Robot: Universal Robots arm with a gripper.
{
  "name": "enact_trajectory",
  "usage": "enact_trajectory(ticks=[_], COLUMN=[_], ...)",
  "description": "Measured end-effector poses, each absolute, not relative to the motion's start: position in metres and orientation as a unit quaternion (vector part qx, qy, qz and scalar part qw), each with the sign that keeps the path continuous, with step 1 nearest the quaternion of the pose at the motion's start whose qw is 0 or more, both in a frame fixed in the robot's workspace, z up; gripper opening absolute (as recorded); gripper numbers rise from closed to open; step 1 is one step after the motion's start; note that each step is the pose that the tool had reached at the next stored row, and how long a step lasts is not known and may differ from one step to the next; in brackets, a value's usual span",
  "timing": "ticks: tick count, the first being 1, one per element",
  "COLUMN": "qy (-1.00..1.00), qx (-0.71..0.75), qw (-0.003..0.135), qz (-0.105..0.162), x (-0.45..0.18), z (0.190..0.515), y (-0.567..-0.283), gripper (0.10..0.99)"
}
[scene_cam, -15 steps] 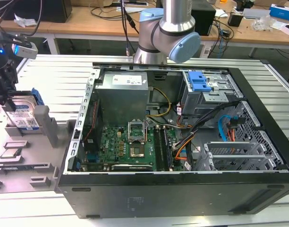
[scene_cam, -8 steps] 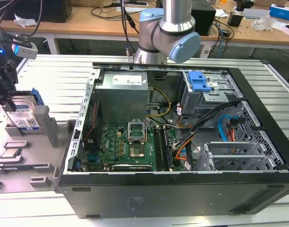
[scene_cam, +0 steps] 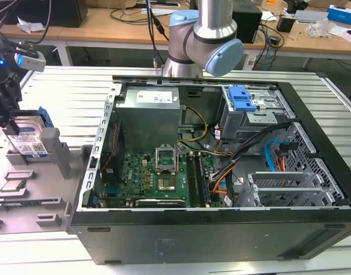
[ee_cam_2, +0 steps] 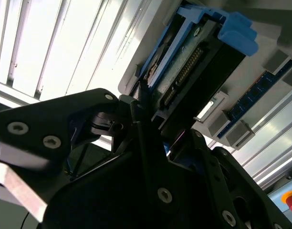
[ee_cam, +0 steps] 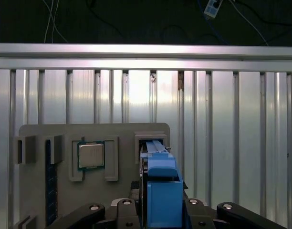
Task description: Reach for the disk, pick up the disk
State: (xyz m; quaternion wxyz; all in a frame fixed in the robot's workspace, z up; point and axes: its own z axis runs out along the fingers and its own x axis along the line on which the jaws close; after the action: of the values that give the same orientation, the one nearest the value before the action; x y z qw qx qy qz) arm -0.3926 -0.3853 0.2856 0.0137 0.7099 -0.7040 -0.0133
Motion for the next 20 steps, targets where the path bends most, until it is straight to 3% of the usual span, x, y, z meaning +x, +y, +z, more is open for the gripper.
enact_trajectory(ticks=[20], qy=[-0.704], qx=[0.71], qw=[0.014], qz=[-0.013], x=[-0.391], z=[0.33], y=[-0.385], gripper=[0.365])
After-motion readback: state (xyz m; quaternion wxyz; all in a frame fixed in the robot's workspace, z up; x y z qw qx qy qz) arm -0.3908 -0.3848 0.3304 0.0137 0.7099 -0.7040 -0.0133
